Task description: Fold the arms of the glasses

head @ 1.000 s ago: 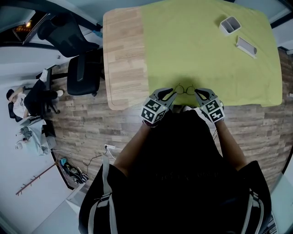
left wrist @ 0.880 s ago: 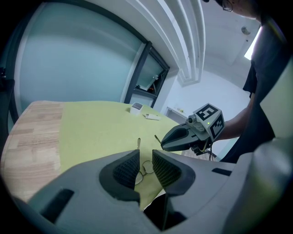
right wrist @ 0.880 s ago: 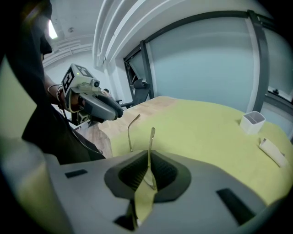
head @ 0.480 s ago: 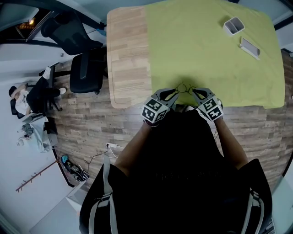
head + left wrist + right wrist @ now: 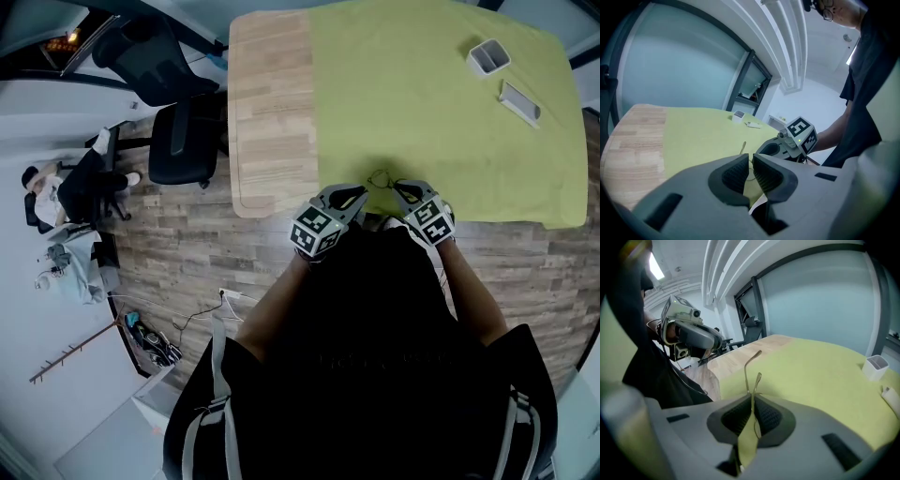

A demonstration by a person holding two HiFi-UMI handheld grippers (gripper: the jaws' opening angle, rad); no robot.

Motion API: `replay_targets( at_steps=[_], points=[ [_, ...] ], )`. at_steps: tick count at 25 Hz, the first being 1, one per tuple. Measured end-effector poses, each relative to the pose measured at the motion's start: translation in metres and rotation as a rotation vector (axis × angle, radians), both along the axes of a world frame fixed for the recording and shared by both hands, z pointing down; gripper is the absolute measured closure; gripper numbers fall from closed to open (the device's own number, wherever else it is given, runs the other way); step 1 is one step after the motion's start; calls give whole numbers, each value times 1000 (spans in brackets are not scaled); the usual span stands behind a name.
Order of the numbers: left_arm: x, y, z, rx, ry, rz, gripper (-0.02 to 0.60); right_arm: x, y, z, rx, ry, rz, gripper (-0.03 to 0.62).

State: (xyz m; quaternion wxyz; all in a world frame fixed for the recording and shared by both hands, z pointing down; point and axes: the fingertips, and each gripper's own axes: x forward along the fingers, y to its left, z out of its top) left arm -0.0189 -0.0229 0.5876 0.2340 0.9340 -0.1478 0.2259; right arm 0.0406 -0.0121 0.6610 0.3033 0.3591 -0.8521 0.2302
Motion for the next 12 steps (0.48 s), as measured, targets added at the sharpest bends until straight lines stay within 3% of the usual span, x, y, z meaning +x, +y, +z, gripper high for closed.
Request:
replay_targets(
  at_steps=[12],
  points=[
    [-20,1,-2,-13,14,-59,548,-19,-3,23,-45,19,-75,560]
  ],
)
